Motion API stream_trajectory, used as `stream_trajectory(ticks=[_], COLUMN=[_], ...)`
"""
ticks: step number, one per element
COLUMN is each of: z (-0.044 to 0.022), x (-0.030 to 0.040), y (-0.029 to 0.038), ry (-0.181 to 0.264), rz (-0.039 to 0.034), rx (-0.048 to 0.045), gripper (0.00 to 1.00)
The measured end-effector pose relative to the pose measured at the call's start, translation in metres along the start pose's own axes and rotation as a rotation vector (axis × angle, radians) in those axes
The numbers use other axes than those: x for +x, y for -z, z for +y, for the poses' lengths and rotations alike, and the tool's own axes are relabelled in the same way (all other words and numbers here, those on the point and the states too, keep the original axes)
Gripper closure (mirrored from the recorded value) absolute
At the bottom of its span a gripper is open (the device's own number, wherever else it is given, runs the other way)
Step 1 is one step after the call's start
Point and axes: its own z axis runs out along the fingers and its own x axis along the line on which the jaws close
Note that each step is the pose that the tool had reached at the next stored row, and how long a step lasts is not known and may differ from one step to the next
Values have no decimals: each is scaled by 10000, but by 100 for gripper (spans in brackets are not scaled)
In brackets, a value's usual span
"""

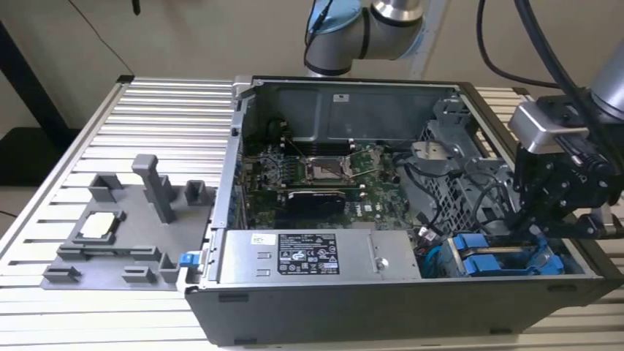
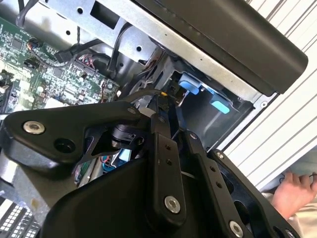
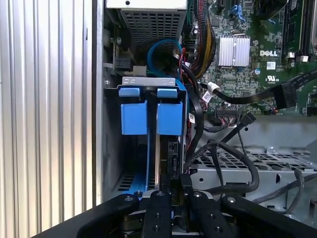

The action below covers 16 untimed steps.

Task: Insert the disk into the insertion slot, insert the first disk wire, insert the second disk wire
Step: 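Insert the first disk wire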

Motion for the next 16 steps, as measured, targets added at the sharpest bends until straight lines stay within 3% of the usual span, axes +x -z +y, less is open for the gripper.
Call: stream_trajectory(ticks=[16], z=[0], x=[-3], y=[-25], ry=[0], rz=[0], rx=[-1], gripper=[80])
